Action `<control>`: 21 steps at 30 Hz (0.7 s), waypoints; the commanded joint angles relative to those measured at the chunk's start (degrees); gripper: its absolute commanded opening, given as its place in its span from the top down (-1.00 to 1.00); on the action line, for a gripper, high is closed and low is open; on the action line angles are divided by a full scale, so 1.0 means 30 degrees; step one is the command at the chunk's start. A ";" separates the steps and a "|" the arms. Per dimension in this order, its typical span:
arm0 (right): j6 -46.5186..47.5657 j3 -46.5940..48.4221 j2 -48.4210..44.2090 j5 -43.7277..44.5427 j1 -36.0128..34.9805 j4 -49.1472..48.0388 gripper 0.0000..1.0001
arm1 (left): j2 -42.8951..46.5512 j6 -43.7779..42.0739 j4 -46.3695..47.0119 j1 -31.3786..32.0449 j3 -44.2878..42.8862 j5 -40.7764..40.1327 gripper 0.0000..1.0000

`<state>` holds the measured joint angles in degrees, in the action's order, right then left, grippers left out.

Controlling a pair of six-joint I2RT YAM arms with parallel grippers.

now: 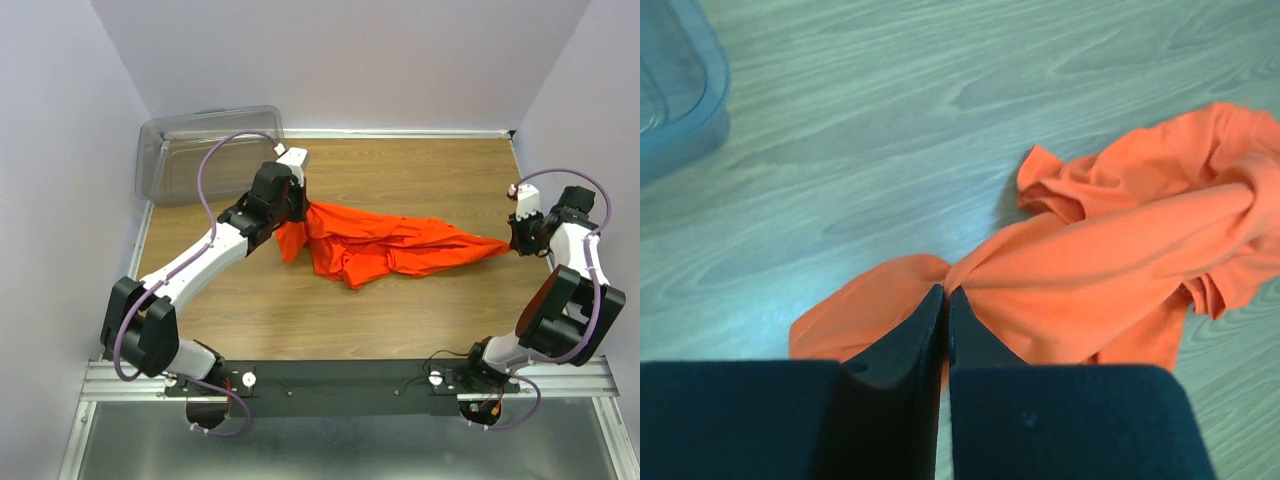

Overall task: Fold and stack the t-shirts
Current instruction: Flatten the tshirt out

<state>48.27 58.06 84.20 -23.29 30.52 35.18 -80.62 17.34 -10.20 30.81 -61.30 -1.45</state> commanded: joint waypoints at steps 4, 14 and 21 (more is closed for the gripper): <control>0.2393 -0.1568 -0.0701 -0.0380 0.0402 0.0401 0.81 | -0.2332 -0.0478 0.0234 -0.0220 -0.2356 0.1802 0.64; 0.4411 -0.0901 -0.1614 -0.4769 0.0372 0.4198 -0.09 | -0.0377 -0.0743 0.0410 0.0277 -0.2480 0.1334 -0.19; 1.5260 -0.0364 -0.0966 -1.1299 -0.4131 1.4273 -0.28 | 0.3957 0.0837 0.1288 0.1739 0.2292 0.1923 -0.21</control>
<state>72.60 58.19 80.86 -43.22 25.69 56.71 -73.47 17.17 -7.77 33.58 -59.90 3.46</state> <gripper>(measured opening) 0.597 0.602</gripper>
